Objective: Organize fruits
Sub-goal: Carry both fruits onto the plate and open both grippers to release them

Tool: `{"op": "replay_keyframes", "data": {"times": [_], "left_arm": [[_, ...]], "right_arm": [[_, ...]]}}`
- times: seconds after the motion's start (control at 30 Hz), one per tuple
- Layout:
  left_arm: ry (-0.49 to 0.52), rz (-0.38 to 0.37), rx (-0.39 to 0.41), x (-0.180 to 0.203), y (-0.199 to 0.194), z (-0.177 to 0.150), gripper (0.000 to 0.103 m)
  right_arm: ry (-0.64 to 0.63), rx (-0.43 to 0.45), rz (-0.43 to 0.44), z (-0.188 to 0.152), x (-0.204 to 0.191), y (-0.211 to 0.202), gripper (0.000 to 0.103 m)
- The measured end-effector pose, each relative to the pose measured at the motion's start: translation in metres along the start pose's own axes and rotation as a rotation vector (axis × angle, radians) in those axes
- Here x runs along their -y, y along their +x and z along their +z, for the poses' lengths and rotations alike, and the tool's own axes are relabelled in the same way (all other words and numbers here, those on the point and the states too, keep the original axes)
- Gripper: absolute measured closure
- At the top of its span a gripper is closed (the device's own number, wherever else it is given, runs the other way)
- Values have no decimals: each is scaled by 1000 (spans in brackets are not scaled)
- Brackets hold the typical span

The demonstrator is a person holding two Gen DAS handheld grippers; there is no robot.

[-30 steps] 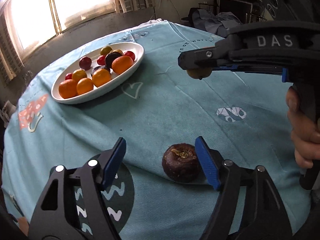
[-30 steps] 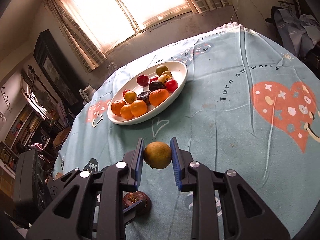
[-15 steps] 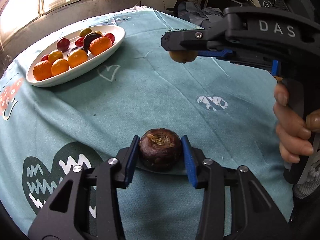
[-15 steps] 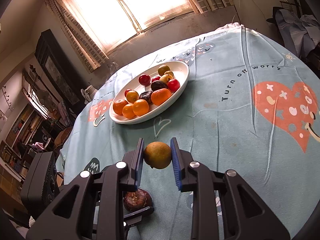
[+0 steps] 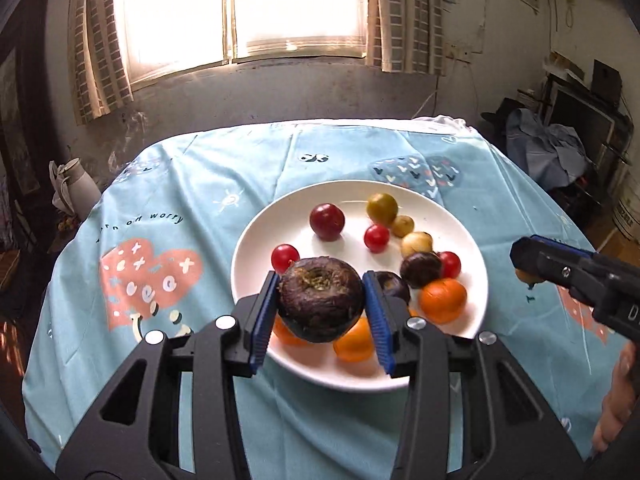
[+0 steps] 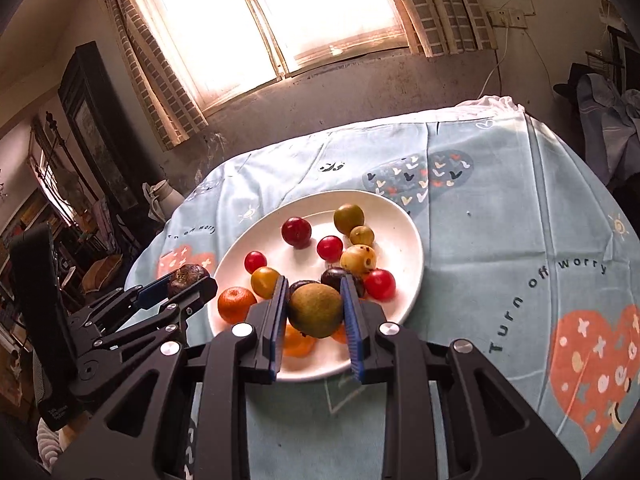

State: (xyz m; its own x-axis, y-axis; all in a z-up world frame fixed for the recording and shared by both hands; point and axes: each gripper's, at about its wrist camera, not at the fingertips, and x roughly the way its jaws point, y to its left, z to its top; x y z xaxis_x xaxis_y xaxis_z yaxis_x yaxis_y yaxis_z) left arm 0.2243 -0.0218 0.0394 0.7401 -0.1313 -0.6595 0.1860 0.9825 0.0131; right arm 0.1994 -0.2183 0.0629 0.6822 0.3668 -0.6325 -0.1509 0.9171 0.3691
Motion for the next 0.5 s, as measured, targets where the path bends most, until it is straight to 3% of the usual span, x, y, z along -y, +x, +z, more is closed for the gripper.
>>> {"op": "replay_keyframes", "data": {"times": [0.13, 0.27, 0.5], "left_arm": [[-54, -4, -32, -10, 39, 18, 60], [-36, 28, -55, -10, 71, 21, 59], [-24, 49, -37, -11, 87, 20, 47]], "right_arm": [[-15, -50, -24, 10, -5, 51, 76], [-45, -82, -47, 15, -6, 87, 76], [-28, -105, -23, 16, 1, 106, 75]]}}
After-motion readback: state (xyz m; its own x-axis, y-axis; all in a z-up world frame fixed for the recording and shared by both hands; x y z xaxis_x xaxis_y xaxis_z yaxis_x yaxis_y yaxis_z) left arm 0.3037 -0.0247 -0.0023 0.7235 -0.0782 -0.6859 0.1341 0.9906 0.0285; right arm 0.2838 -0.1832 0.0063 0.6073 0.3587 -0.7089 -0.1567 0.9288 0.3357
